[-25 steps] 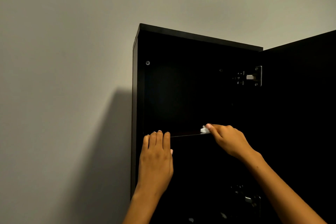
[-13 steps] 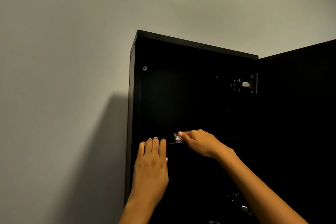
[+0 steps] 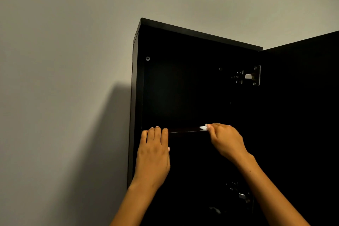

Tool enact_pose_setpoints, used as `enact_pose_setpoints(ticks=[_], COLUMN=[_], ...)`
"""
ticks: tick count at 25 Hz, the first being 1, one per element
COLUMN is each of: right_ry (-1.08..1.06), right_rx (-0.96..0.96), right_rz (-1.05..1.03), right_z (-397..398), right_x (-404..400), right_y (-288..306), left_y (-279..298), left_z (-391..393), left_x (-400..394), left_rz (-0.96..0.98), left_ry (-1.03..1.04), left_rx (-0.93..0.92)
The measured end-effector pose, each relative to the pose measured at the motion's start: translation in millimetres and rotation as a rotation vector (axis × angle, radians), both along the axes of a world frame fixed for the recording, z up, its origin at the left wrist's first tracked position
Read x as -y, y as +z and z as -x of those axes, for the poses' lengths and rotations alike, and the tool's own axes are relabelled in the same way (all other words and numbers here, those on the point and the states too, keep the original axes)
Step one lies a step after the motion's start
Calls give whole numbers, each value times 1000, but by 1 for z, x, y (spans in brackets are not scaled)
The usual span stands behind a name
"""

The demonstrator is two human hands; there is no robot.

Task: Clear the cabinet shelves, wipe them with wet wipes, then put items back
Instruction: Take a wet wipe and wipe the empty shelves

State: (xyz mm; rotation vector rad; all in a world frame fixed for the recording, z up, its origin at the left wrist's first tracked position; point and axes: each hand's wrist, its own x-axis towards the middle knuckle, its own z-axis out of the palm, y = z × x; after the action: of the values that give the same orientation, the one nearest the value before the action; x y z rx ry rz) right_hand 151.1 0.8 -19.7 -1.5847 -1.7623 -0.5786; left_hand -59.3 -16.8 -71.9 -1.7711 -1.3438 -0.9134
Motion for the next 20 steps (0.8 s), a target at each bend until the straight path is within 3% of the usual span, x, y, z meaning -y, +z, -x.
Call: enact_pose_setpoints(ticks=[2,4,8,12,17,20], right_ry=[173,213,145,11,-90,-151], right_rx=[-6,26,-56,-166,-247,-183], right_rz=[33,206,477,489,663,623], right_z=[19,29,11,-26,-40,-35], right_x=[-3,-20,-47,-56,-52,-41], right_y=[-3,7,32,34,43,41], left_y=[0,0,2,2,-1,-4], left_z=[0,0,1,-1,2,4], left_x=[-1,-1,-1,1,-2,-5], left_rz=[9,-3,-26,-6,-23,-53], left_ry=[-8,-5,1,-3,-9,-9], left_rx=[3,-2,-3,12,15,15])
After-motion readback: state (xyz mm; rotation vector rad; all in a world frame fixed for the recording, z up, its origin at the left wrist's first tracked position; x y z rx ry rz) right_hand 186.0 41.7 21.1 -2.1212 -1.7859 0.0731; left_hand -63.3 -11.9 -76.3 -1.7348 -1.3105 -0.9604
